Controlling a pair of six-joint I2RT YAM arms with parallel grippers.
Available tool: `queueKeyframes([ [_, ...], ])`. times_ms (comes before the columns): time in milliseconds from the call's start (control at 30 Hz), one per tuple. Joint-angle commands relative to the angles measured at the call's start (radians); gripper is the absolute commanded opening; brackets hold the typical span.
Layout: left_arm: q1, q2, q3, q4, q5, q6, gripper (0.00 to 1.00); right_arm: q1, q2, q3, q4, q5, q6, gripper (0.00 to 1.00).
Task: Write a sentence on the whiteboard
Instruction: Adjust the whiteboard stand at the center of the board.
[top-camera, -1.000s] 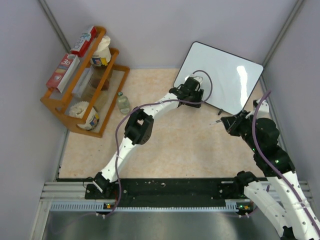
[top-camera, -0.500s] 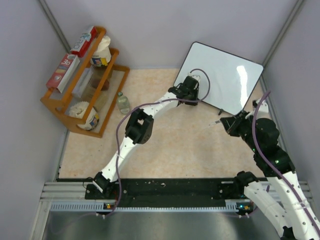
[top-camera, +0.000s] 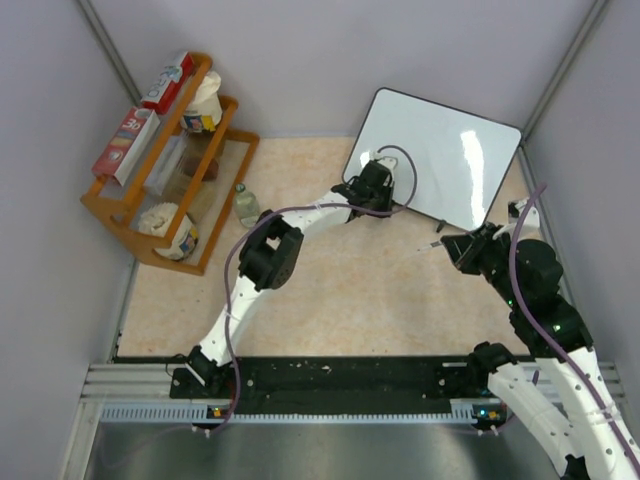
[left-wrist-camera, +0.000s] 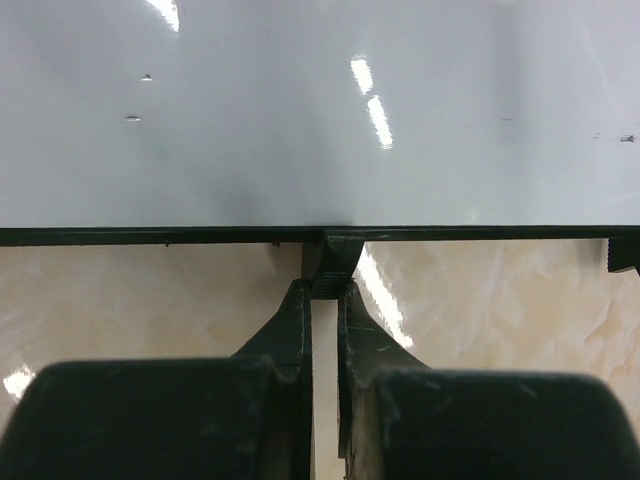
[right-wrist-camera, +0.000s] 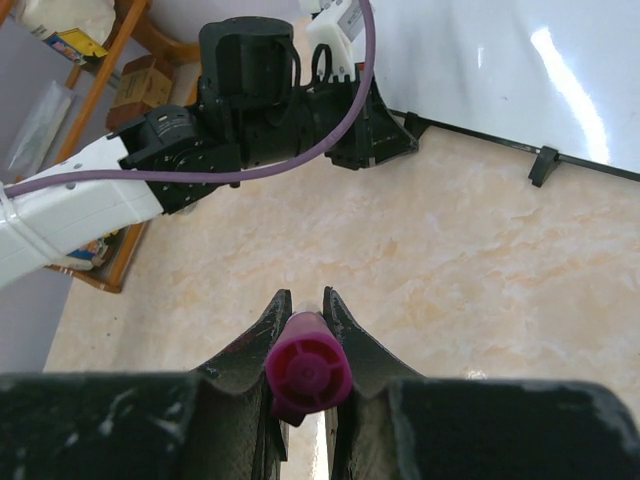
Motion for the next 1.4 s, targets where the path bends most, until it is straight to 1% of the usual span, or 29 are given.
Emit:
queueKeyframes([
  [0,-0.007,-0.120,-0.151,-0.024,-0.025,0.011,0.00,-0.014,-0.013,0.016,0.010,-0.007,0.010,0.00],
  [300,-0.033,-0.285,-0.395,0.016,-0.042,0.014,0.00,-0.014,-0.021,0.013,0.010,-0.010,0.016,0.00],
  [367,-0.036,-0.333,-0.464,0.030,-0.074,0.008,0.00,-0.013,-0.024,0.009,0.010,-0.010,0.019,0.00],
  [467,-0.043,-0.387,-0.524,0.009,-0.079,-0.004,0.00,-0.014,-0.027,0.002,0.011,-0.010,0.022,0.00],
  [633,-0.086,-0.460,-0.619,0.010,-0.109,-0.023,0.00,-0.014,-0.030,-0.007,0.010,-0.009,0.031,0.00],
  [833,-0.137,-0.537,-0.760,0.030,-0.142,-0.089,0.00,-0.014,-0.041,-0.016,0.010,-0.009,0.037,0.00],
  [867,-0.146,-0.546,-0.774,0.035,-0.157,-0.098,0.00,-0.016,-0.042,-0.017,0.010,-0.031,0.037,0.00],
  [1067,-0.206,-0.623,-0.855,0.024,-0.218,-0.156,0.00,-0.014,-0.044,-0.027,0.010,-0.032,0.040,0.00],
  [1367,-0.267,-0.735,-0.969,0.012,-0.258,-0.227,0.00,-0.014,-0.048,-0.044,0.010,-0.025,0.042,0.00],
])
